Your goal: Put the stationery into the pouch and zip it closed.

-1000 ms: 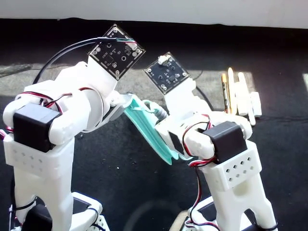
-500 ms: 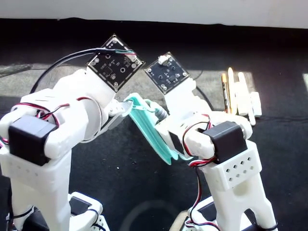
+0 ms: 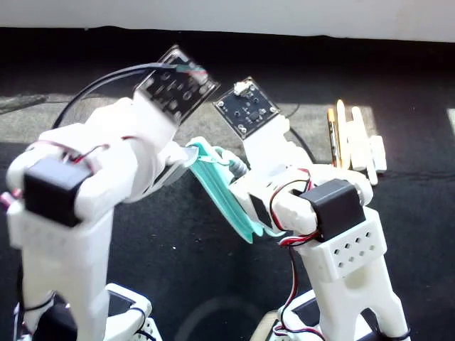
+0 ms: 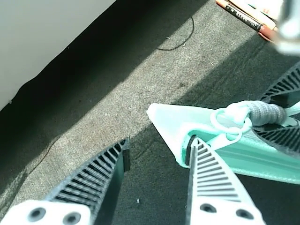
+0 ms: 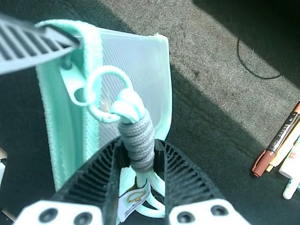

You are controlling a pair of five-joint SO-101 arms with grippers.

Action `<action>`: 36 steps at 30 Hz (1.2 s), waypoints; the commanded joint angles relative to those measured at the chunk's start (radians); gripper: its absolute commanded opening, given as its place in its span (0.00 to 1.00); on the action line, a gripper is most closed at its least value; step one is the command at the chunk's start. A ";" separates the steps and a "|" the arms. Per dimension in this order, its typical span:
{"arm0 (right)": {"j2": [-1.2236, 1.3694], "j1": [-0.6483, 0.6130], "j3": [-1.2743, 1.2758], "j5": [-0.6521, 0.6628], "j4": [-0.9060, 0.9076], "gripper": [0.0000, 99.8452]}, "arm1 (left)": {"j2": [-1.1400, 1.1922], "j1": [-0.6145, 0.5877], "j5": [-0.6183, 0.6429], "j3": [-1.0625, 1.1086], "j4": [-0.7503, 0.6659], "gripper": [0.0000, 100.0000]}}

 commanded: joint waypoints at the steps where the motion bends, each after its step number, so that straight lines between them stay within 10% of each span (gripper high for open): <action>1: -0.013 -0.002 -0.005 0.014 -0.004 0.01 | 0.035 0.021 -0.005 -0.028 -0.006 0.22; 10: -0.015 -0.002 -0.004 0.014 0.005 0.01 | 0.053 0.021 -0.006 -0.028 -0.006 0.21; 14: -0.022 -0.004 -0.004 0.014 0.070 0.01 | 0.045 0.022 -0.008 -0.028 -0.003 0.00; 36: -0.403 0.038 0.315 0.103 0.131 0.01 | 0.042 -0.012 0.080 -0.028 0.002 0.01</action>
